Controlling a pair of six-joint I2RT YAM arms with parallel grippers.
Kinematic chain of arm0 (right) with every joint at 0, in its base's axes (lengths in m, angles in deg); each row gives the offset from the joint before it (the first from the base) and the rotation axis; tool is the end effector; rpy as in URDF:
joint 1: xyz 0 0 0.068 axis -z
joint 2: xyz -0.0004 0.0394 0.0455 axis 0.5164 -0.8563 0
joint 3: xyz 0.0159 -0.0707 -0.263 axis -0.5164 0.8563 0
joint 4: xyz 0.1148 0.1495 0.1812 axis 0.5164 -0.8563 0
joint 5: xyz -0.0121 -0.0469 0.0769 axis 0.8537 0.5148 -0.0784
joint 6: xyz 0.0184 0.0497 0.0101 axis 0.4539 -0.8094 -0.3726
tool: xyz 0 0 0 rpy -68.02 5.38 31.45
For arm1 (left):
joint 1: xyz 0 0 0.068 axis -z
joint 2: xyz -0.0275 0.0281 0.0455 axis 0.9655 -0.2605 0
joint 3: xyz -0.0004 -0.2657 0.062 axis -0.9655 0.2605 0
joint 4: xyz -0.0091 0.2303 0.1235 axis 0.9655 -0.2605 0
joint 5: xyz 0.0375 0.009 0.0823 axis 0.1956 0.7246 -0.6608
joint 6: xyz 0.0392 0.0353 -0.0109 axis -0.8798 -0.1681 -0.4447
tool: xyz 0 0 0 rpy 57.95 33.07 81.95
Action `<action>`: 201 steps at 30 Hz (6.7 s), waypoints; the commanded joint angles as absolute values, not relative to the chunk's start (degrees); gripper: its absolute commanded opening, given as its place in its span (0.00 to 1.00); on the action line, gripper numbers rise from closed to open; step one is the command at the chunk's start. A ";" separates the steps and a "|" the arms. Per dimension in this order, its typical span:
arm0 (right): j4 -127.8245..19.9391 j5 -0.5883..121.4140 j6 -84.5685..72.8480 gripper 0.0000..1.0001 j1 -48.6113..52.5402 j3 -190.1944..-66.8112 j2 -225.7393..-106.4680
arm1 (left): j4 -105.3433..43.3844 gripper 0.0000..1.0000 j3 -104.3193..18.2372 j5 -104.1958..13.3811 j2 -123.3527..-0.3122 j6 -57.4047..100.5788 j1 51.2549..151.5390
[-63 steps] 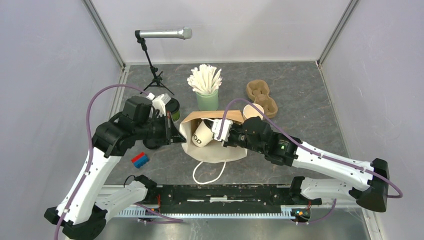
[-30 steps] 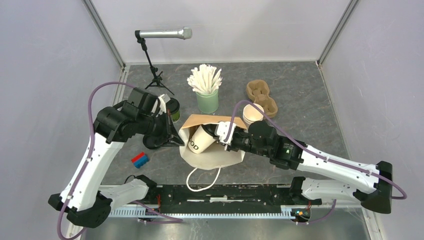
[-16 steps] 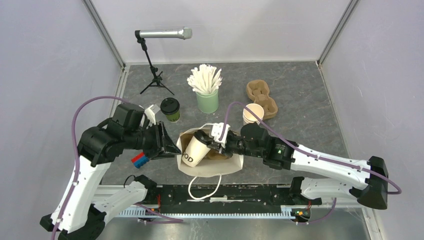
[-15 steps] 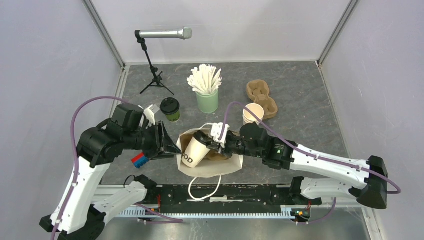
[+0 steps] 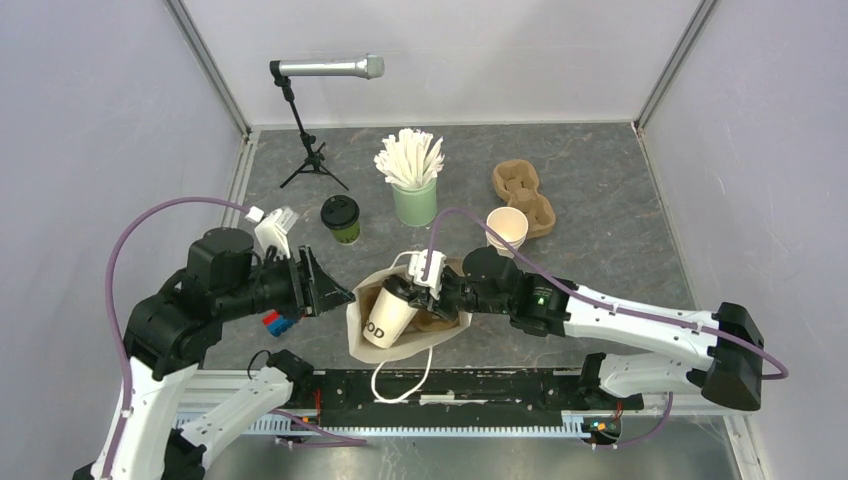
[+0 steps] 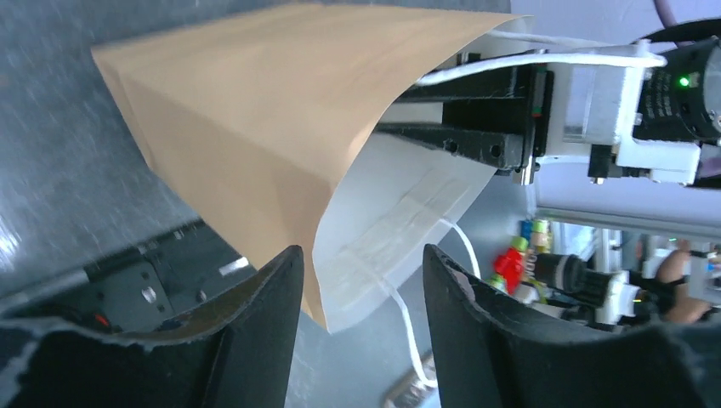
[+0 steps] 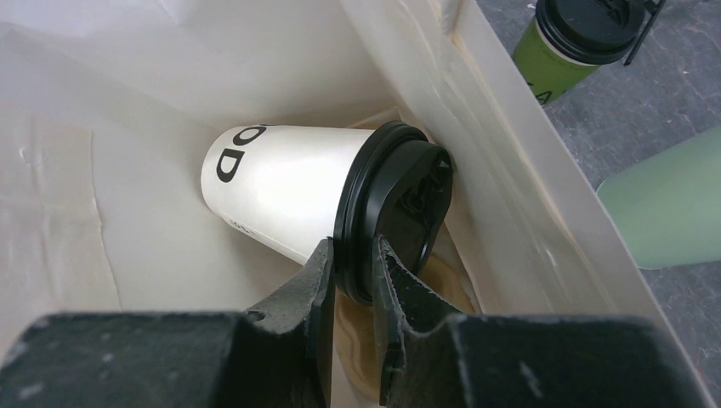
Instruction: Pack the takeout coffee
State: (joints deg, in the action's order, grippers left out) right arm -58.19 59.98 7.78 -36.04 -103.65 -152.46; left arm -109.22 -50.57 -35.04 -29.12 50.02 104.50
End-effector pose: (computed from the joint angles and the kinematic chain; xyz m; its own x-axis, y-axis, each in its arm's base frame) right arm 0.1012 0.2528 0.3045 -0.0269 -0.3667 -0.9300 -0.9731 0.2224 -0.0595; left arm 0.0545 -0.0440 0.4200 -0.8597 -0.2124 -0.4645 0.1706 0.7377 -0.6532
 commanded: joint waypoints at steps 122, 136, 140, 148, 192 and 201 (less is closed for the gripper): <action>-62.82 86.81 13.61 0.00 -35.54 -121.61 -136.22 | -85.85 0.03 -48.13 -34.99 -38.33 -0.70 104.25; -80.31 100.31 10.21 0.02 -35.55 -124.62 -134.00 | -87.40 0.02 -47.03 -39.17 -36.27 -0.88 104.17; -83.29 101.97 10.60 0.02 -35.53 -126.81 -134.03 | -87.37 0.02 -47.25 -39.95 -35.75 -0.61 104.18; -96.84 105.18 8.78 0.03 -35.55 -122.94 -138.78 | -85.81 0.02 -46.65 -43.89 -33.81 -0.52 104.18; -114.01 105.36 -22.10 0.13 -36.13 -111.52 -164.53 | -86.39 0.03 -42.93 -42.25 -29.62 -6.06 104.21; -114.25 101.89 -25.43 0.29 -37.45 -113.33 -161.75 | -86.57 0.03 -43.57 -42.16 -30.36 -6.37 104.17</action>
State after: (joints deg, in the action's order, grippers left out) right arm -115.13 107.95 -20.89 -36.79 -113.47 -162.63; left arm -86.97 -42.60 -43.23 -29.67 -4.21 104.48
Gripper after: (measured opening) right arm 0.280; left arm 0.047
